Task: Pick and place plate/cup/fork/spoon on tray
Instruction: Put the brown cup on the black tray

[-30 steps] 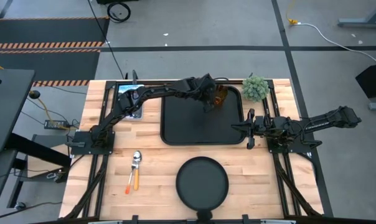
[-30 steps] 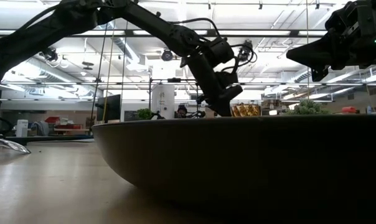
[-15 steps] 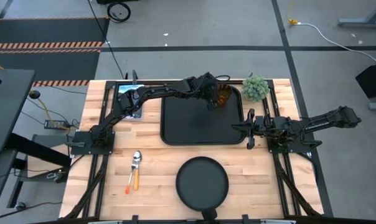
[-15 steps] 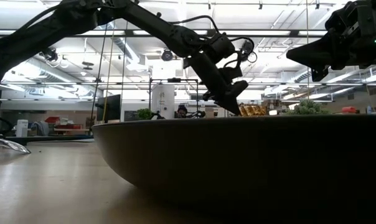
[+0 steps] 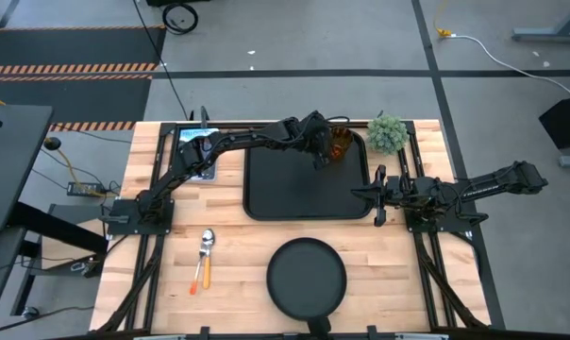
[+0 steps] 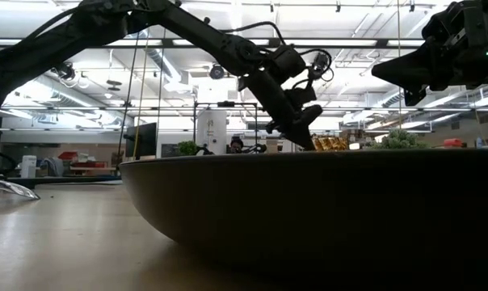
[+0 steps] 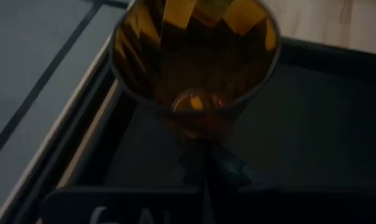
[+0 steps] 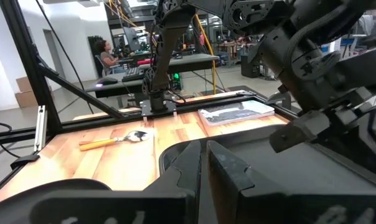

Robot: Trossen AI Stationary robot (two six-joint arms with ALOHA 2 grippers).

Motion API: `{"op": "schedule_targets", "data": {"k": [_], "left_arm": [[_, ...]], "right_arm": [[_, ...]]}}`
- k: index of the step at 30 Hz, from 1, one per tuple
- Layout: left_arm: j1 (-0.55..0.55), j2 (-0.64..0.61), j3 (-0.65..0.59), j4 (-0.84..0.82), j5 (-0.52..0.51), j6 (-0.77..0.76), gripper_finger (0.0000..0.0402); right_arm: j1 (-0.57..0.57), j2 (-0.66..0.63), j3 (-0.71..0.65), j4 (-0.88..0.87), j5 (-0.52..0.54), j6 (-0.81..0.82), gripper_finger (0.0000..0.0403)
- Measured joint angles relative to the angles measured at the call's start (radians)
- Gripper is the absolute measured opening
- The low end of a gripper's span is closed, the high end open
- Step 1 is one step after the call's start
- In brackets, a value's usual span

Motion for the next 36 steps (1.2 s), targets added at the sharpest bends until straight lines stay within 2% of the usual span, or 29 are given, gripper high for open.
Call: {"op": "schedule_targets", "data": {"k": [6, 15, 24, 36], "left_arm": [[0.006, 0.0, 0.0, 0.071, -0.003, 0.014, 0.0016], [0.01, 0.001, 0.0, 0.014, -0.003, 0.031, 0.0016], [0.01, 0.001, 0.0, 0.094, -0.002, 0.032, 0.0016], [0.01, 0.001, 0.0, 0.07, 0.013, 0.034, 0.0016]], "right_arm": [[0.0, 0.0, 0.0, 0.0, 0.0, 0.0, 0.0034], [0.0, 0.0, 0.0, 0.0, 0.0, 0.0, 0.0034], [0.0, 0.0, 0.0, 0.0, 0.0, 0.0, 0.0034], [0.0, 0.0, 0.0, 0.0, 0.0, 0.0, 0.0034]]}}
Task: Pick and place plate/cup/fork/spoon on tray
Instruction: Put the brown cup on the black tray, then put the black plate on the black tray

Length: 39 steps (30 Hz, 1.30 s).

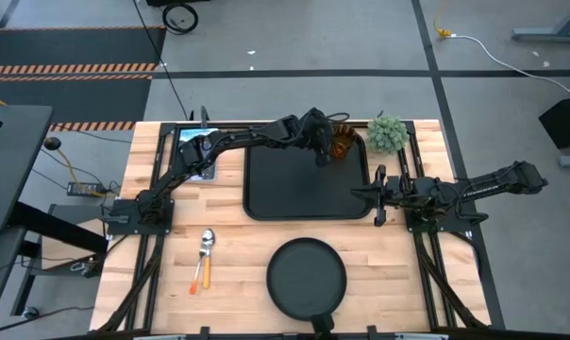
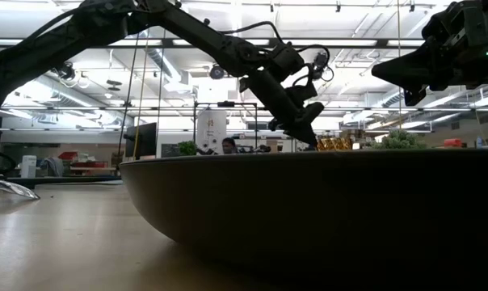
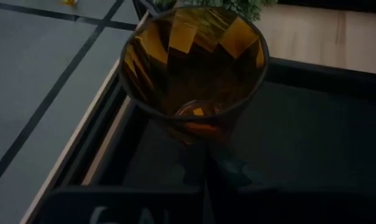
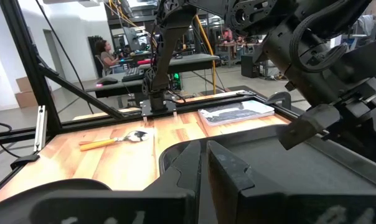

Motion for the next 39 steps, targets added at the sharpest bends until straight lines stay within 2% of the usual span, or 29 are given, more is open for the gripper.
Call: {"op": "schedule_targets", "data": {"k": [4, 7, 14, 17, 21, 25, 30, 39], "left_arm": [[-0.001, 0.0, 0.0, 0.049, 0.0, 0.005, 0.0016], [-0.01, -0.003, 0.0, 0.002, 0.004, 0.0, 0.0016], [-0.075, -0.051, 0.0, -0.375, 0.152, -0.062, 0.0016], [-0.115, -0.083, 0.0, -0.549, 0.198, -0.088, 0.0016], [-0.172, -0.132, 0.0, -0.702, 0.238, -0.138, 0.0016], [-0.246, -0.158, 0.0, -0.837, 0.229, -0.179, 0.0016], [-0.337, -0.159, -0.002, -1.001, 0.149, -0.182, 0.0016], [-0.496, -0.178, -0.001, -1.018, 0.103, -0.264, 0.0016]], "right_arm": [[0.0, 0.0, 0.0, 0.0, 0.0, 0.0, 0.0034], [0.0, 0.0, 0.0, 0.0, 0.0, 0.0, 0.0034], [0.0, 0.0, 0.0, 0.0, 0.0, 0.0, 0.0034], [0.0, 0.0, 0.0, 0.0, 0.0, 0.0, 0.0034], [0.0, 0.0, 0.0, 0.0, 0.0, 0.0, 0.0034], [0.0, 0.0, 0.0, 0.0, 0.0, 0.0, 0.0034], [0.0, 0.0, 0.0, 0.0, 0.0, 0.0, 0.0034], [0.0, 0.0, 0.0, 0.0, 0.0, 0.0, 0.0034]]}}
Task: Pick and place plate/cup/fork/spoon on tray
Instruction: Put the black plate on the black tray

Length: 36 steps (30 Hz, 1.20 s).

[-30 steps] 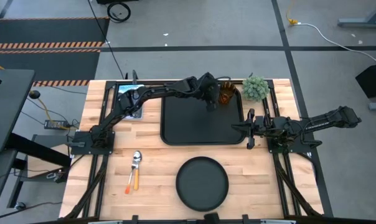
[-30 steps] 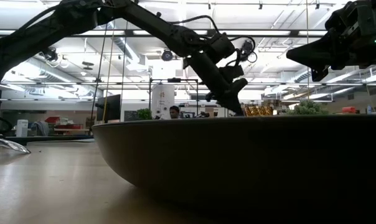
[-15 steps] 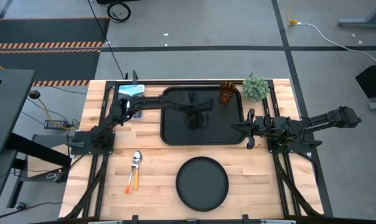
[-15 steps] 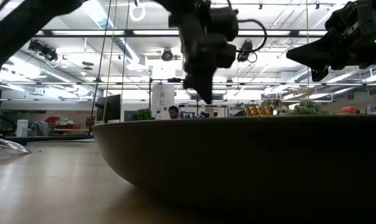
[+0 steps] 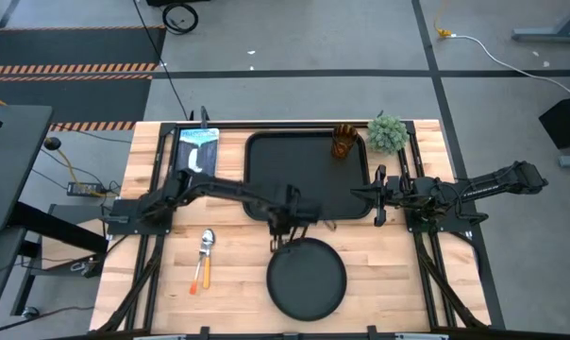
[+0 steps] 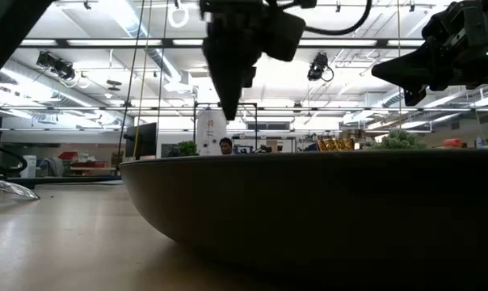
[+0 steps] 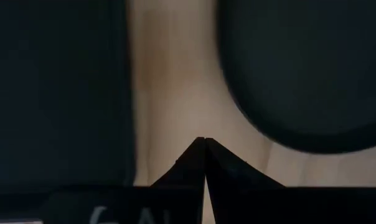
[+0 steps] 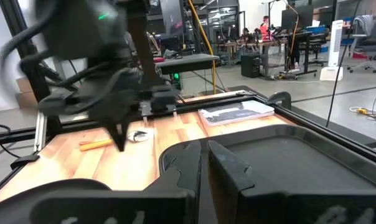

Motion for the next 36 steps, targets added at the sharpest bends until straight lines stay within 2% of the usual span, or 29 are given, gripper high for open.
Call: {"op": "schedule_targets", "data": {"k": [6, 13, 18, 21, 25, 28, 32, 36], "left_arm": [[-0.067, -0.011, -0.003, -0.072, -0.128, -0.028, 0.0015], [-0.125, -0.026, -0.007, -0.041, -0.216, -0.068, 0.0015], [-0.161, -0.045, -0.115, 0.019, -0.248, -0.09, 0.0015], [-0.163, -0.123, -0.237, 0.096, -0.248, -0.151, 0.0015], [-0.162, -0.257, -0.454, 0.339, -0.227, -0.287, 0.0015], [-0.163, -0.324, -0.57, 0.512, -0.198, -0.448, 0.0015], [-0.168, -0.348, -0.633, 0.604, -0.204, -0.717, 0.0029], [-0.187, -0.341, -0.63, 0.664, -0.216, -0.843, 0.0085]], "right_arm": [[0.0, 0.0, 0.0, 0.0, 0.0, 0.0, 0.0034], [0.0, 0.0, 0.0, 0.0, 0.0, 0.0, 0.0034], [0.0, 0.0, 0.0, 0.0, 0.0, 0.0, 0.0034], [0.0, 0.0, 0.0, 0.0, 0.0, 0.0, 0.0034], [0.0, 0.0, 0.0, 0.0, 0.0, 0.0, 0.0034], [0.0, 0.0, 0.0, 0.0, 0.0, 0.0, 0.0034], [0.0, 0.0, 0.0, 0.0, 0.0, 0.0, 0.0034], [0.0, 0.0, 0.0, 0.0, 0.0, 0.0, 0.0034]]}}
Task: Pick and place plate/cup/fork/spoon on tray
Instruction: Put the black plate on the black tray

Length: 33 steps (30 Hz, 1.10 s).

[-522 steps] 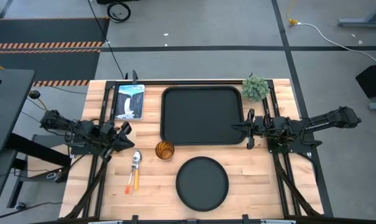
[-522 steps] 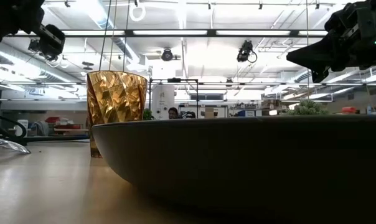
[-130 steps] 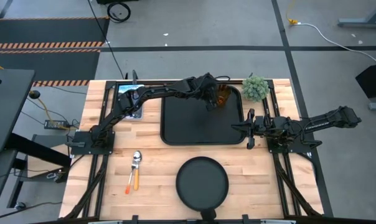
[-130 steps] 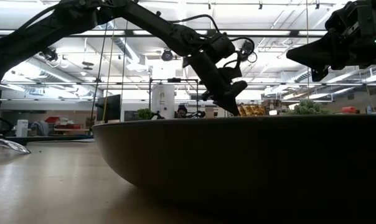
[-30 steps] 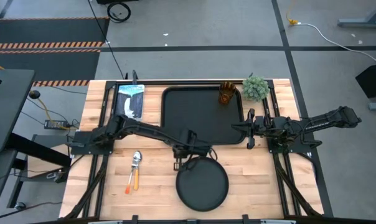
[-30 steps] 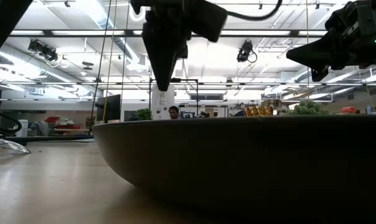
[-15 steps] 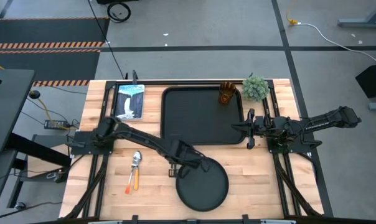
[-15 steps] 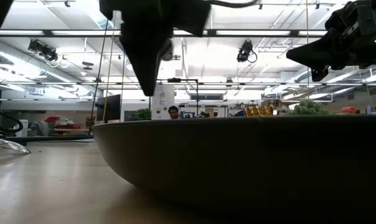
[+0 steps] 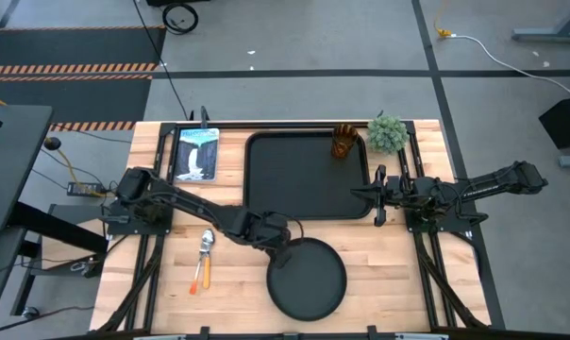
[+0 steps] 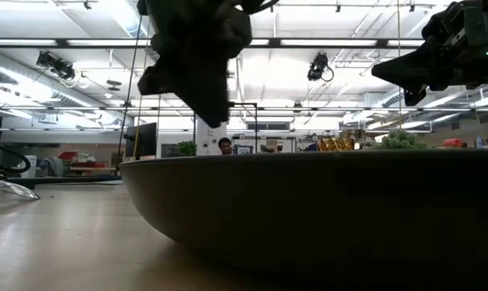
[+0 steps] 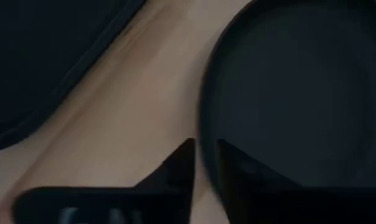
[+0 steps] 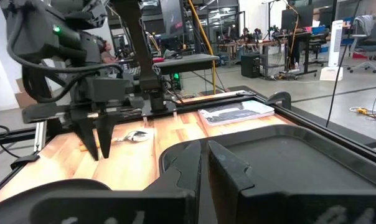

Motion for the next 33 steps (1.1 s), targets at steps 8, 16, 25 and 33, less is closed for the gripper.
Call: {"op": "schedule_targets", "data": {"k": [8, 16, 25, 33], "left_arm": [[-0.008, 0.022, -0.012, 0.019, -0.023, -0.152, 0.0211], [-0.005, 0.092, -0.014, 0.032, 0.099, -0.19, 0.0213], [0.0, 0.112, -0.013, 0.035, 0.135, -0.204, 0.0159], [0.0, 0.112, -0.013, 0.035, 0.168, -0.204, 0.0116]], "right_arm": [[0.0, 0.0, 0.0, 0.0, 0.0, 0.0, 0.0034], [0.0, 0.0, 0.0, 0.0, 0.0, 0.0, 0.0034], [0.0, 0.0, 0.0, 0.0, 0.0, 0.0, 0.0034], [0.0, 0.0, 0.0, 0.0, 0.0, 0.0, 0.0034]]}}
